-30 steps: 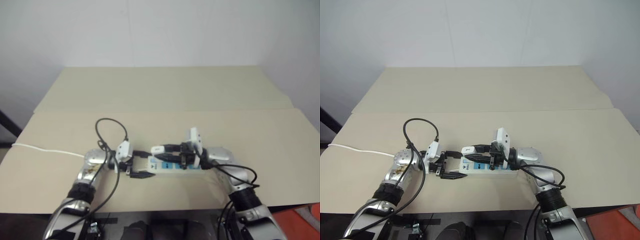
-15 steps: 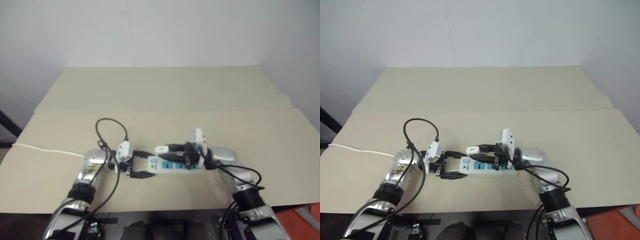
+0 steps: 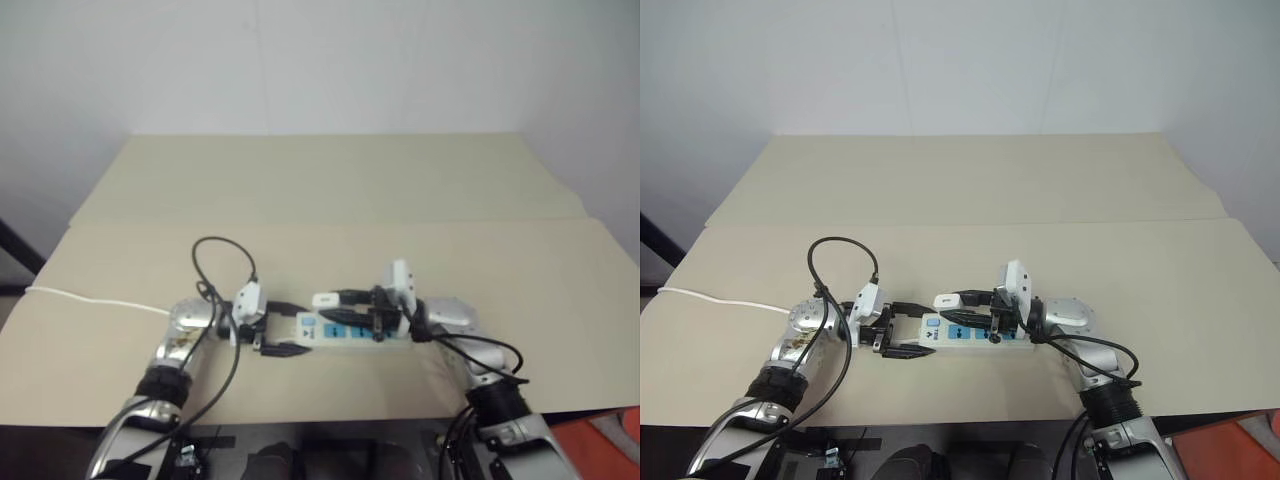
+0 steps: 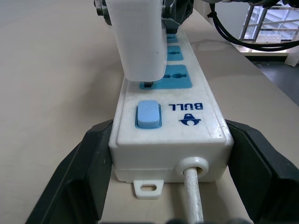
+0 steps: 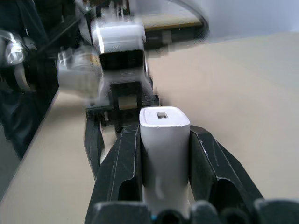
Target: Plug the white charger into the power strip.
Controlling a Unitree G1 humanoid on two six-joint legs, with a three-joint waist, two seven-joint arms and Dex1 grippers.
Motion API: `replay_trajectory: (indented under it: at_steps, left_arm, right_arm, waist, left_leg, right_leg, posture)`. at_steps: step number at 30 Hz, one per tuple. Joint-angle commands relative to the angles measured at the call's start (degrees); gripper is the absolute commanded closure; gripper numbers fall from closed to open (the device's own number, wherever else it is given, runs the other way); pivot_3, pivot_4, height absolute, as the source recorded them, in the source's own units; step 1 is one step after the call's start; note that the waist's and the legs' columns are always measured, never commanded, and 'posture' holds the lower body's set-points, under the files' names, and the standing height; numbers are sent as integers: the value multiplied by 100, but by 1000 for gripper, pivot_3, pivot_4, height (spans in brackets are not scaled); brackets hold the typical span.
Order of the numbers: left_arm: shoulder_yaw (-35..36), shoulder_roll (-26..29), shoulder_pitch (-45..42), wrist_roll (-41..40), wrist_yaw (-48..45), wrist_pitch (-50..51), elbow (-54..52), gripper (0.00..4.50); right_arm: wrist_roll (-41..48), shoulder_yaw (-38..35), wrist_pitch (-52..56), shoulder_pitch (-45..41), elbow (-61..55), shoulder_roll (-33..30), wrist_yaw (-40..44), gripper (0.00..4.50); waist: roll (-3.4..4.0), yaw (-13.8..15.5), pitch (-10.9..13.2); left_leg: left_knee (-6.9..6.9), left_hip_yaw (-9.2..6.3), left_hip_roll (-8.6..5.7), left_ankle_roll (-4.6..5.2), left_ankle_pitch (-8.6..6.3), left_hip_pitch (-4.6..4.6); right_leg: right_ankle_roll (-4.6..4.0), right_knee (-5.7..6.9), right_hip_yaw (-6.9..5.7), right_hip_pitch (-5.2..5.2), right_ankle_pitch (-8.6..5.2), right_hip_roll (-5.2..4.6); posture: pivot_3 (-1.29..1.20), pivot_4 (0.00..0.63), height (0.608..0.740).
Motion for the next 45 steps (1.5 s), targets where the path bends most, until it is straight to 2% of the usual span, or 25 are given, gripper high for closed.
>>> replay_trajectory:
  at_steps: [1,23,35,45]
  left_arm:
    - [7,57,24,-17,-38,-3,-40,1247]
    - [-33,120,23,-28,-46,58,-156,1247]
    - [-147,300,62,-15,148,365,-786,1247]
    - [-132,262,191,-67,256,271,-871,1247]
  right_arm:
    - [-270,-60,-40,176,375,-308,50,3403]
    - [-523,-95,-869,-222,1398,-647,366,3403]
    - [-817,168,-1523,-550,1923,-872,325,3403]
    - [-799,389,-1235,-564,1888,-961,316,3403]
  waist:
    - [0,8,0]
    - [0,30,0]
    - [-7,9,4]
    - [-9,-16,5]
  left_leg:
    - [0,0,0,0,0,1]
    - [1,0,1,1,-1,16]
    - [0,1,4,1,-1,17]
    - [0,1,8,0,-2,21]
  right_leg:
    - [0,0,0,1,0,0]
    - [0,-2,4,6,0,-3]
    - [-1,-3,7,4,0,-2]
    - [-2,-4,8,5,0,-3]
  posture:
    - [0,150,740]
    - [0,150,740]
    - [0,150,740]
    - [0,150,740]
